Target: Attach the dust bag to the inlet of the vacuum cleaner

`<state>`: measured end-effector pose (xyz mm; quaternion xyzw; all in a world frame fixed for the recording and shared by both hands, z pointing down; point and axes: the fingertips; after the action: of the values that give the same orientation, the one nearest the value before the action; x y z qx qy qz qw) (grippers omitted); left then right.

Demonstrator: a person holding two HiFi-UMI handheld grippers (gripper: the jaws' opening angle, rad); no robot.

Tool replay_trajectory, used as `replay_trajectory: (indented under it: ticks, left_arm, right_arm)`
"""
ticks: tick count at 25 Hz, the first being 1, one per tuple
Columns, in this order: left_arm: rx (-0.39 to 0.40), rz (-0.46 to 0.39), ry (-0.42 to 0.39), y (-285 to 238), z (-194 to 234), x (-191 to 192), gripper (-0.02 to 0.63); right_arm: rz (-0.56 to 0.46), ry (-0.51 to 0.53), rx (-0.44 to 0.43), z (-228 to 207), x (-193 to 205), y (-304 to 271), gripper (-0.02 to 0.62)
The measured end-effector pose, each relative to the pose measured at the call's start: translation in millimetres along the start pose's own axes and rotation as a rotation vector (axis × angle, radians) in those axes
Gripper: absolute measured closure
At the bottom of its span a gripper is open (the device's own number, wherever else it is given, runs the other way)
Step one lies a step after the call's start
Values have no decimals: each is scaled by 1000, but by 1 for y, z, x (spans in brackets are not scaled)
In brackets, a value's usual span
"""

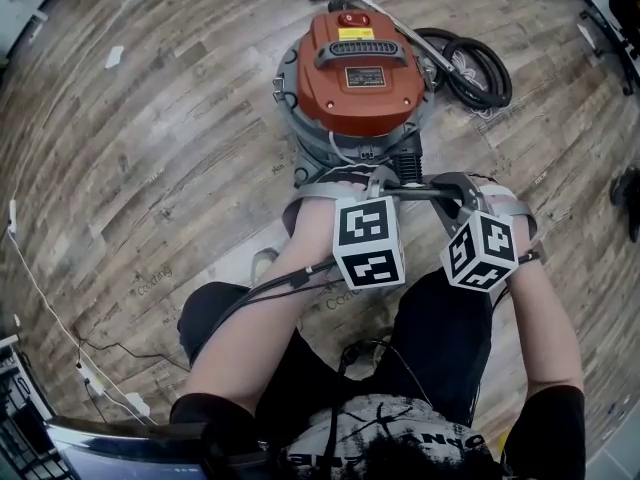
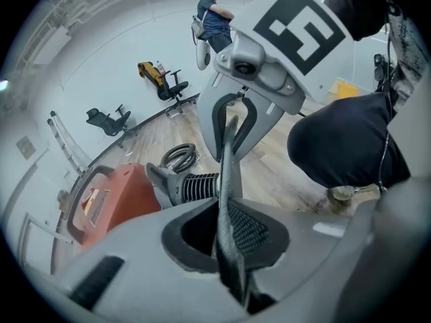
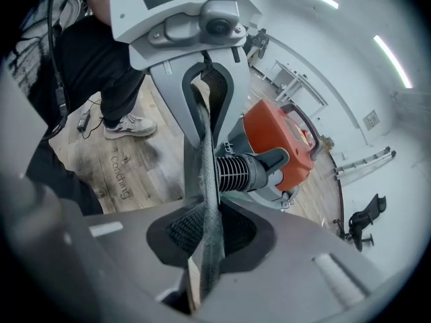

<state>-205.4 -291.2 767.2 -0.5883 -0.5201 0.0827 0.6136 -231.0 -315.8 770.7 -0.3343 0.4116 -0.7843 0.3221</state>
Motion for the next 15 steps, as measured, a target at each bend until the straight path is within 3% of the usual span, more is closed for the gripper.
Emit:
replay_trajectory:
  ticks: [8, 15]
  left_arm:
    - [49, -15, 7, -5, 3, -15, 576]
    - [77, -17, 90, 0, 12, 0, 575]
  right_arm:
    - [7, -67, -3, -3, 15, -13, 551]
    - [24, 4, -48, -14, -2, -5, 551]
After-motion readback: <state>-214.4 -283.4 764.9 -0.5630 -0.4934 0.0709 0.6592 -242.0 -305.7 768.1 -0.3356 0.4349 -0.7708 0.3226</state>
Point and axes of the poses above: the fingertips, and each gripper's own axes: y backward along the fingers, z to its left, x out of its underside, and after that the axes turned 3 degrees about y, right-handed
